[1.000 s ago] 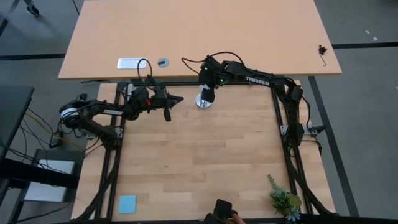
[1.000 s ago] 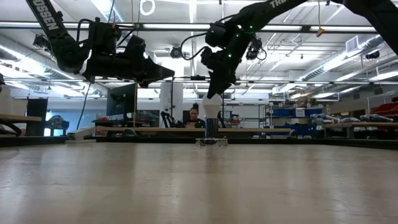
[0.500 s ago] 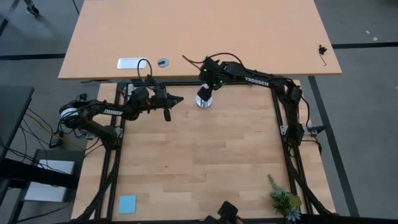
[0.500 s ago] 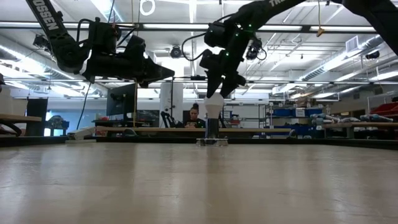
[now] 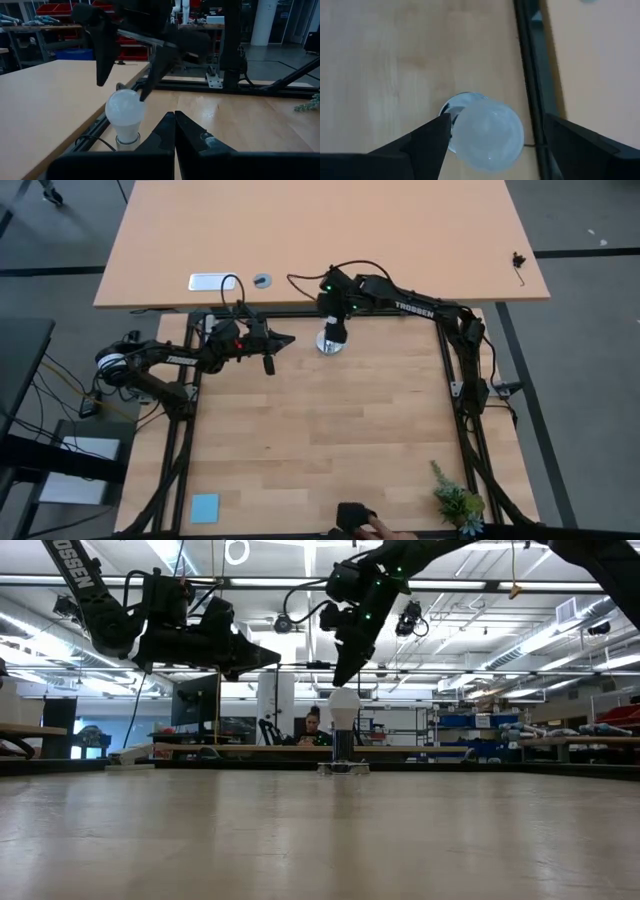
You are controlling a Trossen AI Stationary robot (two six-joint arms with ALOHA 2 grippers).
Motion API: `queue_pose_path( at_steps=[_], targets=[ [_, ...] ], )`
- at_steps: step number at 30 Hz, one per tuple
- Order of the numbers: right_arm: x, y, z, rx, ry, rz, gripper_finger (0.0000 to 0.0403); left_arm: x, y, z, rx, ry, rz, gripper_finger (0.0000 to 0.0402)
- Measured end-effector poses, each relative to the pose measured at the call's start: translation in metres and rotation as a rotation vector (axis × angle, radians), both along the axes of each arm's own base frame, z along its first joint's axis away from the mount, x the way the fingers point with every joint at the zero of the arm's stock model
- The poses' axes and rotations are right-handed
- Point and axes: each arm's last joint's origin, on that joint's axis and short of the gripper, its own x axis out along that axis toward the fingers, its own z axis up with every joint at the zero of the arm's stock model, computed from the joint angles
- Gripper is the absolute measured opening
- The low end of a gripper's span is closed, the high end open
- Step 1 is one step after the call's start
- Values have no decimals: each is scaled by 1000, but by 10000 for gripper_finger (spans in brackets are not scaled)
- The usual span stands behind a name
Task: Screw lightbulb
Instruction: Insert the white lightbulb into the silver lamp
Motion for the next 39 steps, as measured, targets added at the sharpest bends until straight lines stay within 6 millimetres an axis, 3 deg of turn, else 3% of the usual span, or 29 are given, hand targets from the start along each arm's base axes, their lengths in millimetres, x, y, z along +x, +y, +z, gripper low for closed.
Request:
queue_pose_path(
  at_steps=[5, 16, 22, 27, 29, 39],
  targets=[
    [-2, -2, -8, -4, 26, 119, 314, 0, 0, 0, 0, 0, 0, 5],
    [-9, -8, -21, 39, 27, 48, 275, 0, 0, 0, 0, 0, 0, 5],
    [-8, -9, -20, 135, -38, -183, 243, 0, 0, 0, 0, 0, 0, 5],
    [-11, -9, -20, 252, -92, -546, 245, 0, 0, 0, 0, 0, 0, 5],
    [-12, -9, -20, 275, -99, -598, 250, 0, 0, 0, 0, 0, 0, 5],
    [-4, -2, -5, 212, -82, -444, 282, 0, 0, 0, 0, 0, 0, 5]
  ],
)
